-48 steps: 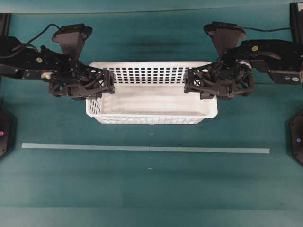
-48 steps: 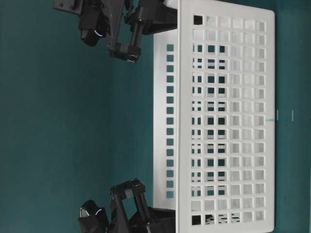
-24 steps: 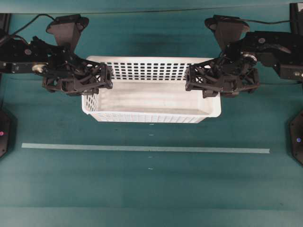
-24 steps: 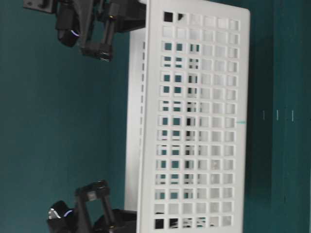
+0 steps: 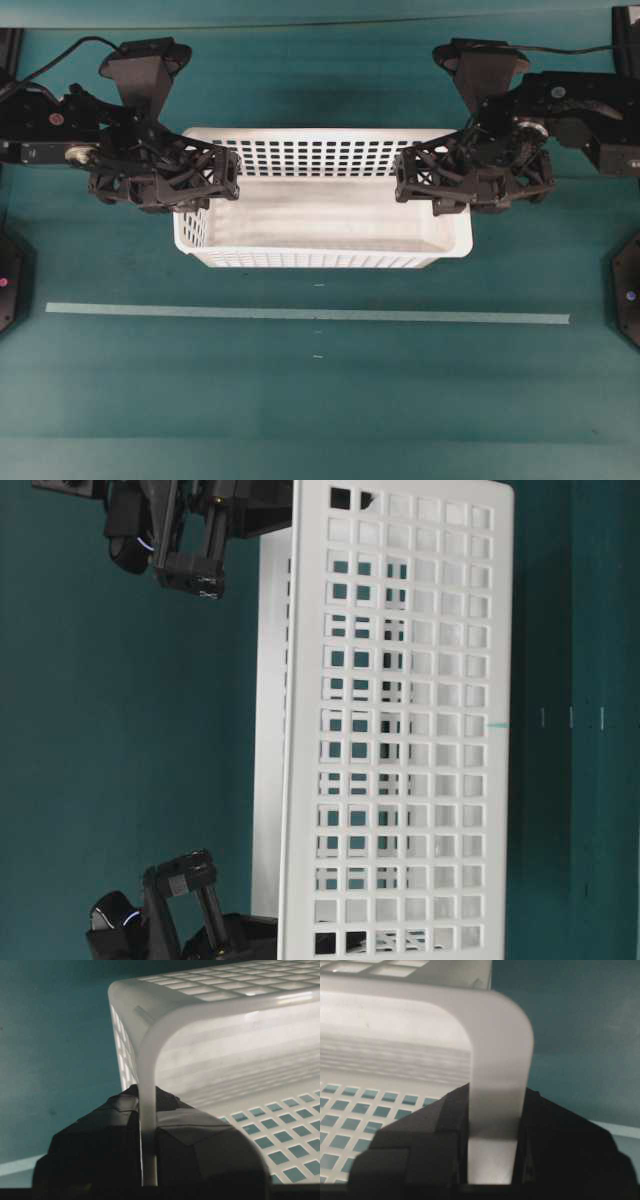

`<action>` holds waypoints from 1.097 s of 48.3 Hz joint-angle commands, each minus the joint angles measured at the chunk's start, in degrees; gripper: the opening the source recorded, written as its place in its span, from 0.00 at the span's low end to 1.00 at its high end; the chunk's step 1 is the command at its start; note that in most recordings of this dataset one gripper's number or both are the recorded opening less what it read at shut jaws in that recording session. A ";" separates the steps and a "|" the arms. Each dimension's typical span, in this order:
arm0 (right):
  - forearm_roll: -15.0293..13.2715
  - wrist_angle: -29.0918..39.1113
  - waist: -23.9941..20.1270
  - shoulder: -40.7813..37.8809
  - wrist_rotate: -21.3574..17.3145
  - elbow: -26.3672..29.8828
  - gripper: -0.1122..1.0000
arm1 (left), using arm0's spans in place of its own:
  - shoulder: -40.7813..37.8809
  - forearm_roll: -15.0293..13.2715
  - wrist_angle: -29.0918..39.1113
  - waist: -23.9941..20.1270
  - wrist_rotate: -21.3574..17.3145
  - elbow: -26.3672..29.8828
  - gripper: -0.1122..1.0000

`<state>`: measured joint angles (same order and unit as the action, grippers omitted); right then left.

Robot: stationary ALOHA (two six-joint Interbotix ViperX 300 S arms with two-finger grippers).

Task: Lift the white basket with both hands.
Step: 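Lift the basket with both grippers and pull it toward the front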

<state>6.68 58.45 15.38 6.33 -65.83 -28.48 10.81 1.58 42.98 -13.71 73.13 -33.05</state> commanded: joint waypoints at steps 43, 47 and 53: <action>-0.70 -5.89 -16.00 0.44 -13.10 -4.83 0.25 | 2.20 0.26 -3.96 14.94 13.71 -3.60 0.09; -0.70 -6.86 -17.05 0.35 -13.89 -5.27 0.25 | 1.32 0.26 -4.39 15.73 14.24 -3.43 0.09; -0.79 -7.91 -18.37 0.09 -14.50 -5.89 0.25 | 0.09 0.35 -4.57 16.44 14.59 -3.34 0.09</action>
<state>6.33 50.80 -1.32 6.86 -80.95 -33.93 10.81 1.58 39.29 2.11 87.98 -37.27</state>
